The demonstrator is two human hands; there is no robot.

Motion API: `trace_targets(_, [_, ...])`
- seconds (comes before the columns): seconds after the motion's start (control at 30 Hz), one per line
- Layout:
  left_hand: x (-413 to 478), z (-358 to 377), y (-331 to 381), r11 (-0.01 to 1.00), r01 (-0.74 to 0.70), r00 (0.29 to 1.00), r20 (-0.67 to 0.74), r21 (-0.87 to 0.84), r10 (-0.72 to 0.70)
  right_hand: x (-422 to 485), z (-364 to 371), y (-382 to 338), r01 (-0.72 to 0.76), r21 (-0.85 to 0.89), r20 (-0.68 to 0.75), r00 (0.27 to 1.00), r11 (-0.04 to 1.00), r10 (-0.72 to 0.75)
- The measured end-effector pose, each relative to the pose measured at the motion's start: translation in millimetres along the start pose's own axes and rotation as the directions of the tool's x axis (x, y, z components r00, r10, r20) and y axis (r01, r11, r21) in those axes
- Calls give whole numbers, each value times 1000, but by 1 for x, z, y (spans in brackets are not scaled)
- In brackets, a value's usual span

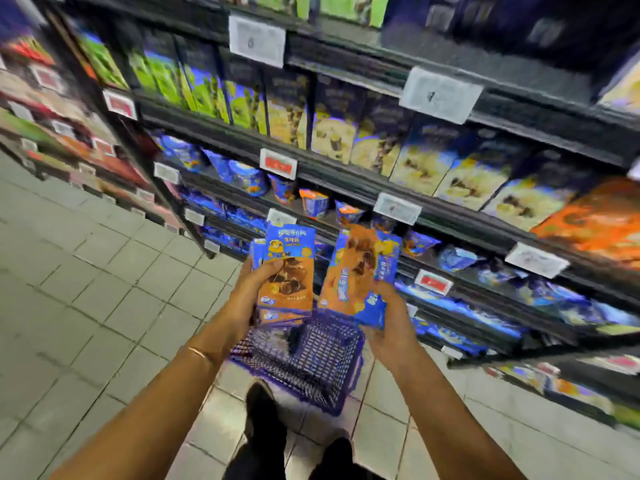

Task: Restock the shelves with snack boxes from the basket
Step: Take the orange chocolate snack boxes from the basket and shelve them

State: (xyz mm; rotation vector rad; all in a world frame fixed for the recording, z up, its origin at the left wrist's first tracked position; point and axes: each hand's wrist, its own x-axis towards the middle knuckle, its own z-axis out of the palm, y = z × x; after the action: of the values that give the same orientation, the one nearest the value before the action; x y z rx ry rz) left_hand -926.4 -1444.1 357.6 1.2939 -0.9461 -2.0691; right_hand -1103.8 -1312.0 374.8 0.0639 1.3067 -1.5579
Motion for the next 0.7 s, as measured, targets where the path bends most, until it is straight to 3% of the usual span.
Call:
trace_targets(0.17, [-34, 42, 57, 1000, -25, 999, -45, -9, 25, -46, 33, -78, 123, 11, 177, 976, 992, -123])
trace_targets(0.37, [-65, 74, 92, 991, -129, 990, 59, 36, 126, -91, 48, -131, 159, -18, 358, 923, 987, -142])
trace_targets(0.5, [-81, 97, 102, 1000, -8, 985, 170, -25, 12, -105, 67, -150, 175, -52, 357, 923, 983, -146])
trace_targets(0.7, [-88, 124, 134, 996, 86, 896, 438, -11, -73, -123, 93, -190, 286, -73, 277, 926, 955, -257])
